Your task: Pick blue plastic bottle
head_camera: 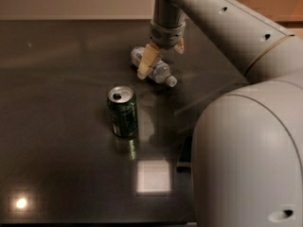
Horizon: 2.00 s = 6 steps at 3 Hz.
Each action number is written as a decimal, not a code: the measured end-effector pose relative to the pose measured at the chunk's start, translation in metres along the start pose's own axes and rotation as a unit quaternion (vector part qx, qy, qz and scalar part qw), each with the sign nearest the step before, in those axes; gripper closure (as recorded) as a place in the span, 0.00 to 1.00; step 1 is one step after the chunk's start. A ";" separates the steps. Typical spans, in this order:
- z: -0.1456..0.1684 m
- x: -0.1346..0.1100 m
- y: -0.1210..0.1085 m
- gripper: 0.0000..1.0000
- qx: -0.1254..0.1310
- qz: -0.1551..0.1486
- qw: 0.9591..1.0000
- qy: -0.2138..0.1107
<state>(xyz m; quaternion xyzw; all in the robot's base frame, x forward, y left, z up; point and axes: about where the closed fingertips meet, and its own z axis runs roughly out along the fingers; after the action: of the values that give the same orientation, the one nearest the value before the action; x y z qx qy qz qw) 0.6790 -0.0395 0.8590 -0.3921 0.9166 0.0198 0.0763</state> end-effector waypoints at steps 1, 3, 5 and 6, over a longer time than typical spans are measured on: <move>0.008 -0.012 0.006 0.00 -0.007 -0.001 1.000 0.001; 0.019 -0.024 0.012 0.18 -0.014 -0.004 1.000 0.009; 0.013 -0.024 0.015 0.64 -0.017 -0.015 1.000 0.005; -0.005 -0.022 0.019 0.88 -0.023 -0.035 0.999 -0.012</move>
Offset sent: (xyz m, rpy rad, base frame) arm 0.0036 0.0268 -0.0126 -0.0203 0.0664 0.0055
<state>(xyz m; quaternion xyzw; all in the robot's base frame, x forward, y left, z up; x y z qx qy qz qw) 0.6796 -0.0113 0.8670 -0.4252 0.9007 0.0426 0.0786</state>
